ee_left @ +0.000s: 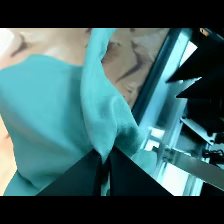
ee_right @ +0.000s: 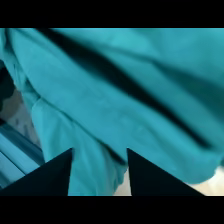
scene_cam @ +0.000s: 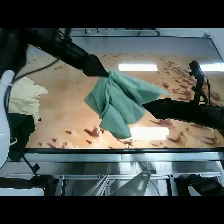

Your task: Fold the shirts.

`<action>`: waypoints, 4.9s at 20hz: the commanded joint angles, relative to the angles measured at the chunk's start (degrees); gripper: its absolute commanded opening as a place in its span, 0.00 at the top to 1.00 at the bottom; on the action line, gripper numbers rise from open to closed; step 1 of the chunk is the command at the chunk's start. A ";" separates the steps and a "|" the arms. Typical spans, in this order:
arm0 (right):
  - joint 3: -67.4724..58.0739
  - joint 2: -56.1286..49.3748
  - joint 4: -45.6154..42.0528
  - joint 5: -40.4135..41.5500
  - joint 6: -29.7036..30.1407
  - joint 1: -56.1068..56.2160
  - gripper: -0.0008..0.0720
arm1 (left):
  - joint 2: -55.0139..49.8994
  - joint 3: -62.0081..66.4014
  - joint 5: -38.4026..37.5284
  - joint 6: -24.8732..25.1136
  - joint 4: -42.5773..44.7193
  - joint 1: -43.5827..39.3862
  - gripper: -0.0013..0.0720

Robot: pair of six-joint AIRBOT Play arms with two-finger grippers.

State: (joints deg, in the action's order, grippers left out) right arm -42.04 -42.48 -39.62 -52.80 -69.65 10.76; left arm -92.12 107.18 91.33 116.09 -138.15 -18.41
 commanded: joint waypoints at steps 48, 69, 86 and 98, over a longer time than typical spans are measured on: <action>-35.43 -9.33 48.22 -28.72 26.43 -30.40 0.96 | 43.12 -15.58 -8.31 -7.91 -5.86 21.16 0.96; -38.53 -59.28 11.85 -7.67 14.14 -25.79 0.96 | -13.55 -4.31 -9.44 -1.57 0.07 26.53 0.96; -41.59 -59.30 -7.93 -12.15 2.16 -31.95 0.32 | 24.98 -69.11 -19.02 -7.82 -5.64 25.44 0.00; -57.27 -73.20 -7.54 -16.22 -5.44 -25.09 0.40 | 26.27 -83.80 -36.41 -17.66 -7.48 6.84 0.03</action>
State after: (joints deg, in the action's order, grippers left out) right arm -97.56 -113.34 -47.35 -67.66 -73.69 -15.22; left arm -62.33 23.59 59.48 99.81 -145.05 -5.32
